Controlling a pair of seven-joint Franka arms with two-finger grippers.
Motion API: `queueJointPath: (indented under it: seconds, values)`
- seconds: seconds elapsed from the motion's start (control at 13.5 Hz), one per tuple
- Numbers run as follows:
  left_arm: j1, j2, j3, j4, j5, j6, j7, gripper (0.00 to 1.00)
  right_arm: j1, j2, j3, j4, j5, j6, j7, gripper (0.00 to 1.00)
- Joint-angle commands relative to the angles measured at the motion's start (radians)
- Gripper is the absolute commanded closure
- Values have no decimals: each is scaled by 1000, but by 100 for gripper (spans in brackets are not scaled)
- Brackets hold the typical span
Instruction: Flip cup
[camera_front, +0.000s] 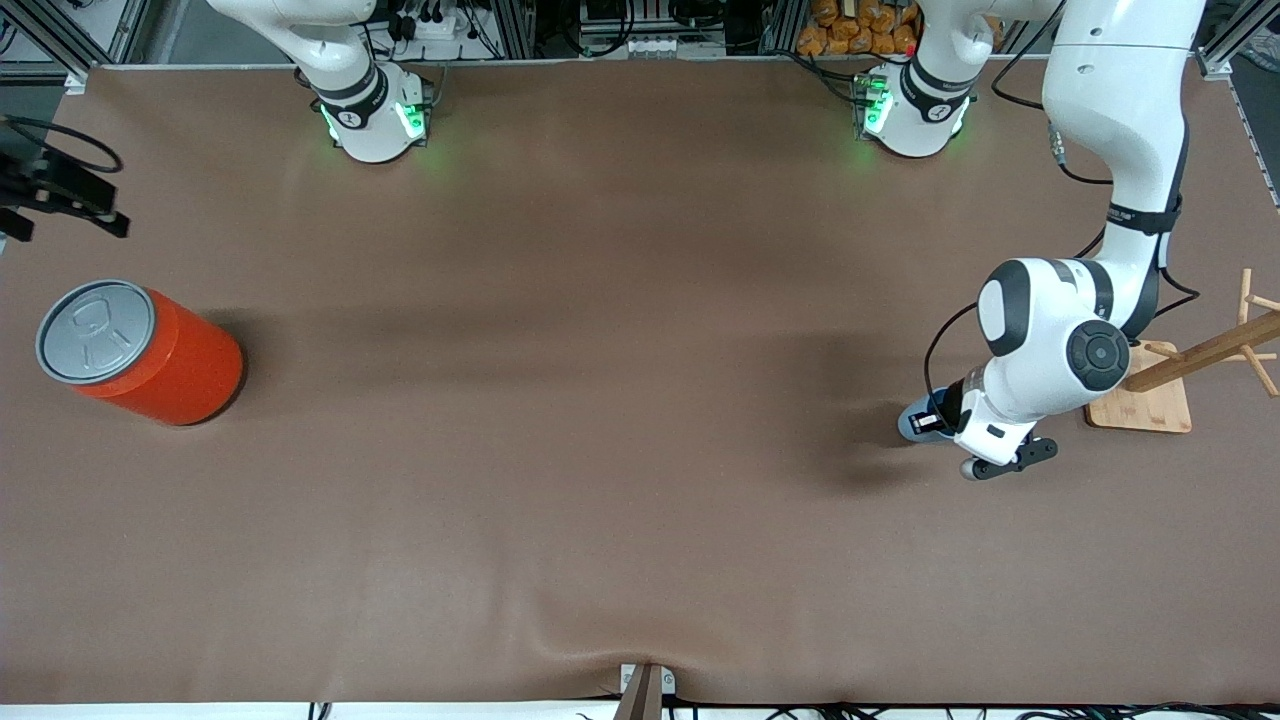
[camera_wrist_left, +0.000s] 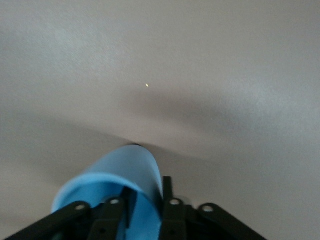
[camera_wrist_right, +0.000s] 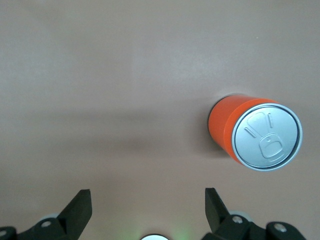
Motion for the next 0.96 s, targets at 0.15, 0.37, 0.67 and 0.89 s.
queueJointPath:
  seconds: [0.15,0.37,0.67,0.89]
  values:
    - [9,-83,14,109,93,-186,-17,0,-4,-27,-3,-41,-24,7,8,0]
    - [15,-146,15,259,210,-419,-10,0,-6,-27,-20,-49,-10,7,13,0]
    - [61,-285,12,347,216,-602,33,0,-3,-37,-45,-46,7,19,19,0]
    - [62,-378,9,346,210,-679,93,0,-21,-37,-49,-49,22,23,20,0]
